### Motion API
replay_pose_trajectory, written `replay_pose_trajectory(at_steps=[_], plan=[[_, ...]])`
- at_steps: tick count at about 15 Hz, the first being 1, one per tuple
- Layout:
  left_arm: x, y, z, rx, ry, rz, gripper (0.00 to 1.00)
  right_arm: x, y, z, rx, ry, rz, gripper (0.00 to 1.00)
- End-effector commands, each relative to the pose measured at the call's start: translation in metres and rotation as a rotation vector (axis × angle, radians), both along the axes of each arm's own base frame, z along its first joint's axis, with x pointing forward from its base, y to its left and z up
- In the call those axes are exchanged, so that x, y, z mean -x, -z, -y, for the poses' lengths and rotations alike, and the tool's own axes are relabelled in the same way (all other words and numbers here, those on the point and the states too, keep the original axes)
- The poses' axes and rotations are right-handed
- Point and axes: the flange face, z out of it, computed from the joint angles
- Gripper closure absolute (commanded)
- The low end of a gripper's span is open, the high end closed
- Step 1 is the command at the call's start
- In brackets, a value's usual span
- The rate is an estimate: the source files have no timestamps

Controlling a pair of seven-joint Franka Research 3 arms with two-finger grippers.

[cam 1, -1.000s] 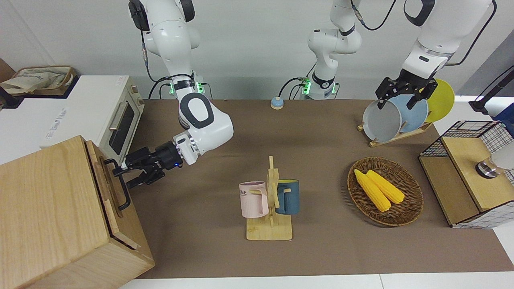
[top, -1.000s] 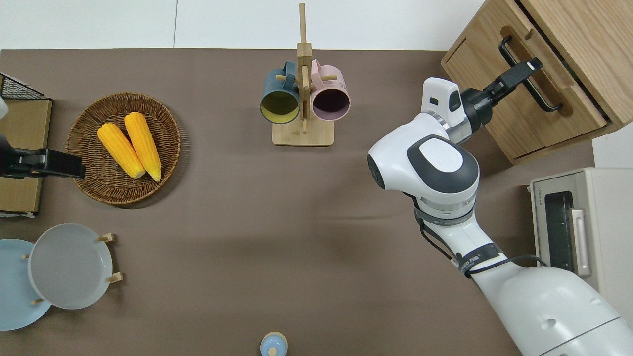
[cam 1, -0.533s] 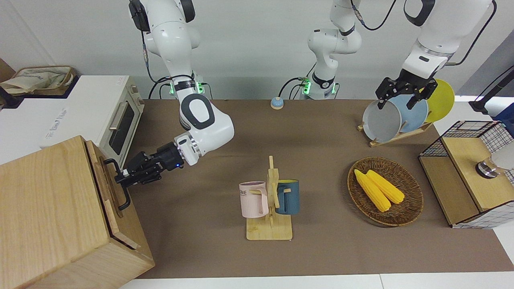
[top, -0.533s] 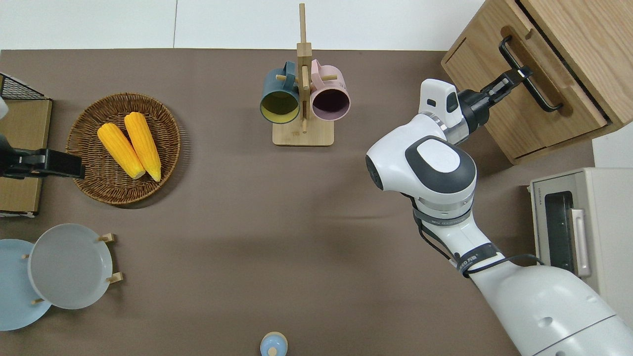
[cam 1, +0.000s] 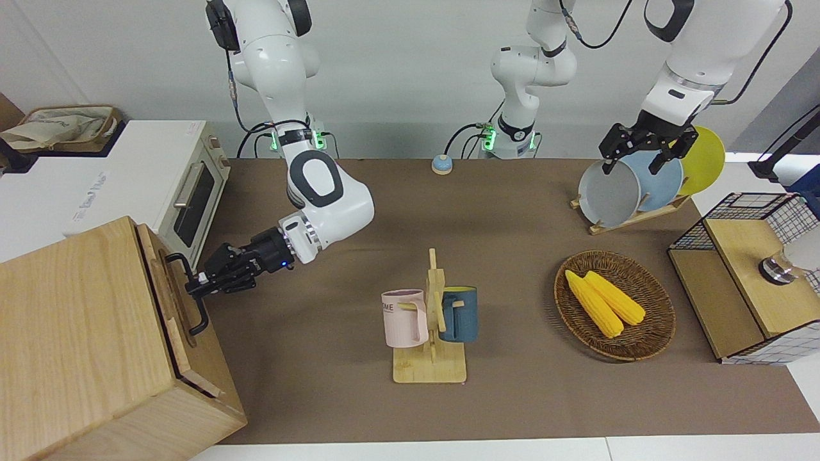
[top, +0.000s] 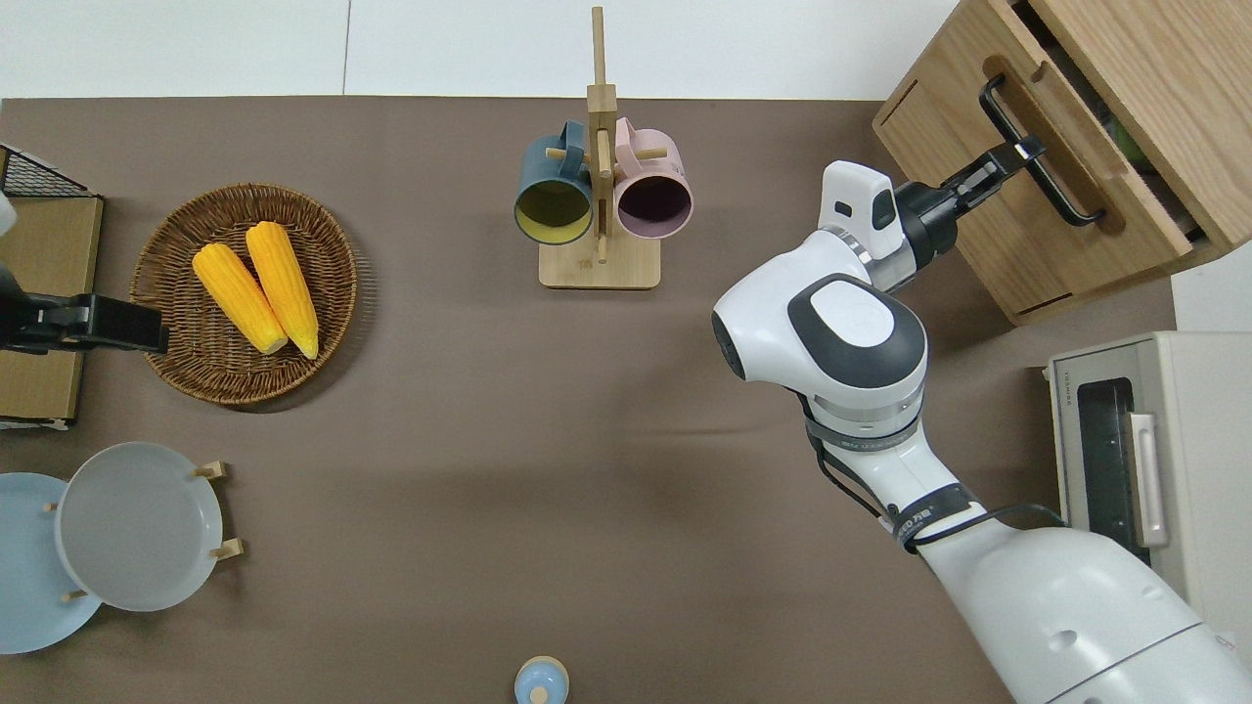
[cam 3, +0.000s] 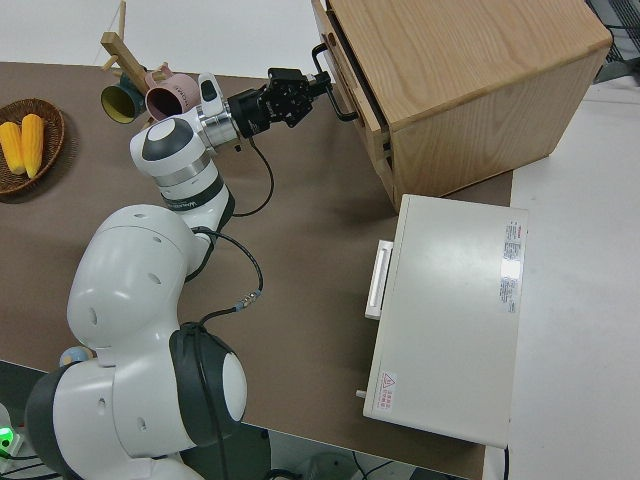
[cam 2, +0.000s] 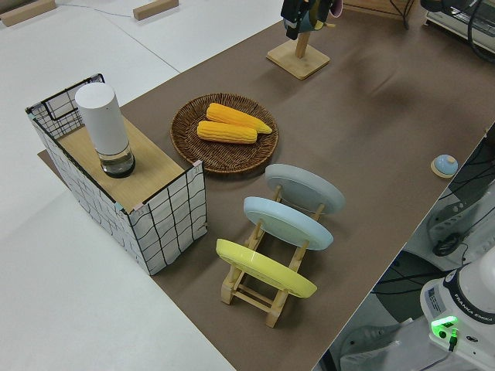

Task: Slide drawer open with right arm
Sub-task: 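Close the right gripper on the black drawer handle, then pull the handle toward the robot with the right gripper, sliding the drawer out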

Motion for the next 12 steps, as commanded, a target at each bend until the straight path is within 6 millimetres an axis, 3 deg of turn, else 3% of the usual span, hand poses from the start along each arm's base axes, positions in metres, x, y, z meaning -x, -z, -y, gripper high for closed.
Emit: replay_pose_trajectory(at_steps=[1,12], plan=[[-0.004,-0.002,0.000,-0.016,0.009,0.008,0.00,0.010,-0.004,-0.027,0.041,-0.005,0.008,0.938],[-0.004,-0.002,0.000,-0.014,0.009,0.008,0.00,0.048,-0.007,-0.101,0.000,0.019,0.003,0.938]])
